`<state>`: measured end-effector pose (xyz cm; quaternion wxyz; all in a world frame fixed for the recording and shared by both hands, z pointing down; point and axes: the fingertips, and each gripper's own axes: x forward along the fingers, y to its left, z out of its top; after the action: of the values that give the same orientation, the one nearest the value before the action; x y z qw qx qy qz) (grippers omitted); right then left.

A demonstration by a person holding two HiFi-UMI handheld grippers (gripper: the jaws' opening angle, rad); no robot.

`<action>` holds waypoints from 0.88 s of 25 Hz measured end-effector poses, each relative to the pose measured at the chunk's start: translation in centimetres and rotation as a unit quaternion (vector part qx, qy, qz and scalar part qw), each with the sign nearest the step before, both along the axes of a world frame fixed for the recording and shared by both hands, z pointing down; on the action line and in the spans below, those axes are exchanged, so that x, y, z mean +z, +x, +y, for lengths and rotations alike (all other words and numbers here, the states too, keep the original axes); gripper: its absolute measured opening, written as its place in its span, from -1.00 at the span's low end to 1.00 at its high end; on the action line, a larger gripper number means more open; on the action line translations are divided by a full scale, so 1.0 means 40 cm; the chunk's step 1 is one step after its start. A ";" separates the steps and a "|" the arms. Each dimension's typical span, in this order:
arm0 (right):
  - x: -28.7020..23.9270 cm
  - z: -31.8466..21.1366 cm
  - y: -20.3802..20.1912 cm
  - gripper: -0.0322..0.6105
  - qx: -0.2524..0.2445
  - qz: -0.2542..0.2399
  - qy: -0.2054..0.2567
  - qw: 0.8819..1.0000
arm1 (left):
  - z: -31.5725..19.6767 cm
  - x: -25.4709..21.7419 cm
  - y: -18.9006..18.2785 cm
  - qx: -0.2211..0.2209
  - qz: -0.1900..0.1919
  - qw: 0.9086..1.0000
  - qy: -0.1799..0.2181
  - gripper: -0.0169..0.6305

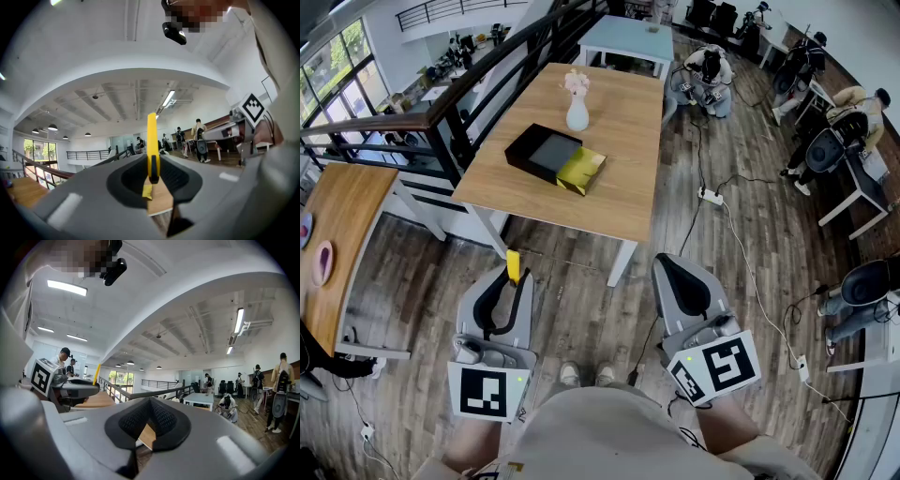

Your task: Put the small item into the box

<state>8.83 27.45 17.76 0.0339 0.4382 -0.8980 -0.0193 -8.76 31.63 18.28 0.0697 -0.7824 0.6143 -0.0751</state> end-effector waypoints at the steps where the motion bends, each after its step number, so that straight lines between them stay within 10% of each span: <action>1: -0.002 -0.001 0.002 -0.90 -0.001 -0.001 0.000 1.000 | -0.002 -0.001 0.003 0.001 0.003 1.000 -0.001 -0.73; 22: 0.023 -0.011 0.042 -0.90 -0.021 -0.006 -0.012 1.000 | -0.001 0.014 0.065 -0.012 0.006 1.000 -0.016 -0.73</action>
<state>10.51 27.01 18.69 0.0333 0.4190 -0.9073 -0.0065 -6.15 31.57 18.84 0.0525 -0.7763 0.6228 -0.0814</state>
